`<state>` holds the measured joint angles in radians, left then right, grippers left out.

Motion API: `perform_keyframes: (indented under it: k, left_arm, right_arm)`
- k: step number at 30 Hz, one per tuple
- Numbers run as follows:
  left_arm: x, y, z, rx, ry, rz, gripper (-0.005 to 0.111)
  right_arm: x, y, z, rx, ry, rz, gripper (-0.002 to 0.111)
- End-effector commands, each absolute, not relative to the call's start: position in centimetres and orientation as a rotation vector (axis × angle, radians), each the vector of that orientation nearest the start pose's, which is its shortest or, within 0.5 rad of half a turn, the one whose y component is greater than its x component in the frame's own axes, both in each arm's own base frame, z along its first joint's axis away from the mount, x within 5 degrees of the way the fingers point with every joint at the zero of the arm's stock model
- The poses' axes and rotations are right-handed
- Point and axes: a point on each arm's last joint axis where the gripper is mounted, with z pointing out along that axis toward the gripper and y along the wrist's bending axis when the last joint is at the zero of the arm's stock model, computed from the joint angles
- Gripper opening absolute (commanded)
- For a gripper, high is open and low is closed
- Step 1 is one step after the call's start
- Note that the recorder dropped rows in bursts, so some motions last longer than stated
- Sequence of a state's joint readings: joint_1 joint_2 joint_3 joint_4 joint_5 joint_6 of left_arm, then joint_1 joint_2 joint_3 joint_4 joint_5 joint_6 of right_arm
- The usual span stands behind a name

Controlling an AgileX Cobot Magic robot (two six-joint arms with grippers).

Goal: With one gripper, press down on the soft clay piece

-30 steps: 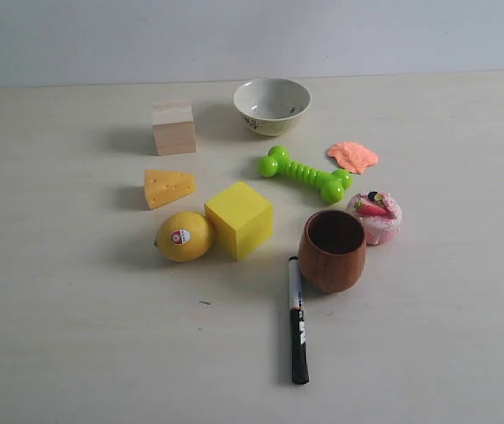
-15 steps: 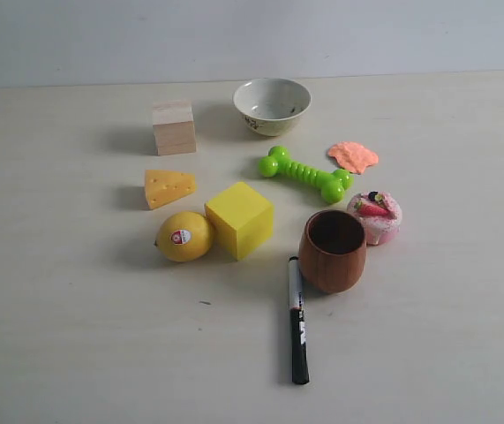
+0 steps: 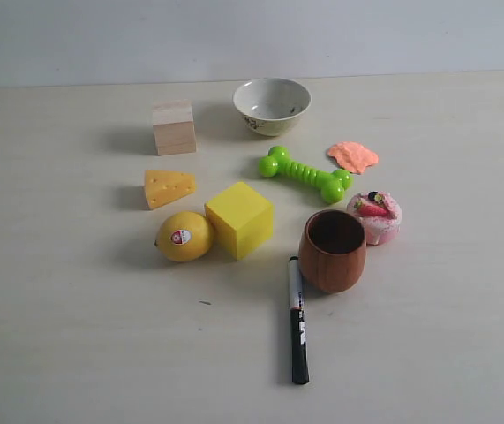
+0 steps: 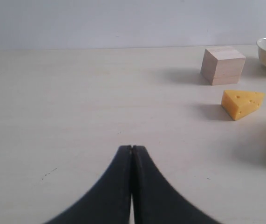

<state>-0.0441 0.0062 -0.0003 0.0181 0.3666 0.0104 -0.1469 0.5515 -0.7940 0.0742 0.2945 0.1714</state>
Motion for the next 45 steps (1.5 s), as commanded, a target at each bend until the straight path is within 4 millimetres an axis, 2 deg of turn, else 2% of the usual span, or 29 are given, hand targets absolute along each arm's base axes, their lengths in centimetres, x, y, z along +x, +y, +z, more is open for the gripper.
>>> perform_keyframes:
  k: [1, 3, 6, 8, 11, 16, 18, 21, 29, 31, 36, 40, 45]
  left_arm:
    - [5.3, -0.2, 18.1, 0.063, 1.842, -0.012, 0.000]
    - [5.3, -0.2, 18.1, 0.063, 1.842, -0.012, 0.000]
    - [5.3, -0.2, 18.1, 0.063, 1.842, -0.012, 0.000]
    - [5.3, -0.2, 18.1, 0.063, 1.842, -0.012, 0.000]
    - [5.3, -0.2, 18.1, 0.063, 1.842, -0.012, 0.000]
    - [5.3, -0.2, 18.1, 0.063, 1.842, -0.012, 0.000]
    - [5.3, -0.2, 18.1, 0.063, 1.842, -0.012, 0.000]
    - [5.3, -0.2, 18.1, 0.063, 1.842, -0.012, 0.000]
    - [5.3, -0.2, 18.1, 0.063, 1.842, -0.012, 0.000]
    - [5.3, -0.2, 18.1, 0.063, 1.842, -0.012, 0.000]
    - [5.3, -0.2, 18.1, 0.063, 1.842, -0.012, 0.000]
    - [5.3, -0.2, 18.1, 0.063, 1.842, -0.012, 0.000]
    - [5.3, -0.2, 18.1, 0.063, 1.842, -0.012, 0.000]
  right_arm:
    - [11.3, -1.0, 44.4, 0.238, 1.471, 0.138, 0.000]
    - [12.0, -0.7, 45.7, 0.173, 1.486, 0.138, 0.000]
    - [14.2, 0.1, 46.8, 0.034, 1.604, 0.188, 0.000]
    - [16.4, 0.7, 46.7, -0.045, 1.716, 0.266, 0.000]
    - [20.2, 0.8, 46.2, -0.063, 1.829, 0.371, 0.000]
    - [25.1, 0.9, 45.2, -0.086, 1.966, 0.447, 0.000]
    - [27.1, 1.5, 44.0, -0.114, 2.035, 0.449, 0.000]
    - [29.6, 3.5, 41.8, -0.176, 2.150, 0.423, 0.000]
    - [35.4, 9.2, 34.4, -0.314, 2.454, 0.226, 0.000]
    - [36.8, 10.1, 32.6, -0.351, 2.526, 0.215, 0.000]
    - [39.5, 10.7, 28.7, -0.426, 2.668, 0.184, 0.000]
    - [40.6, 10.9, 27.3, -0.462, 2.677, 0.157, 0.000]
    - [41.1, 11.0, 27.4, -0.445, 2.631, 0.159, 0.000]
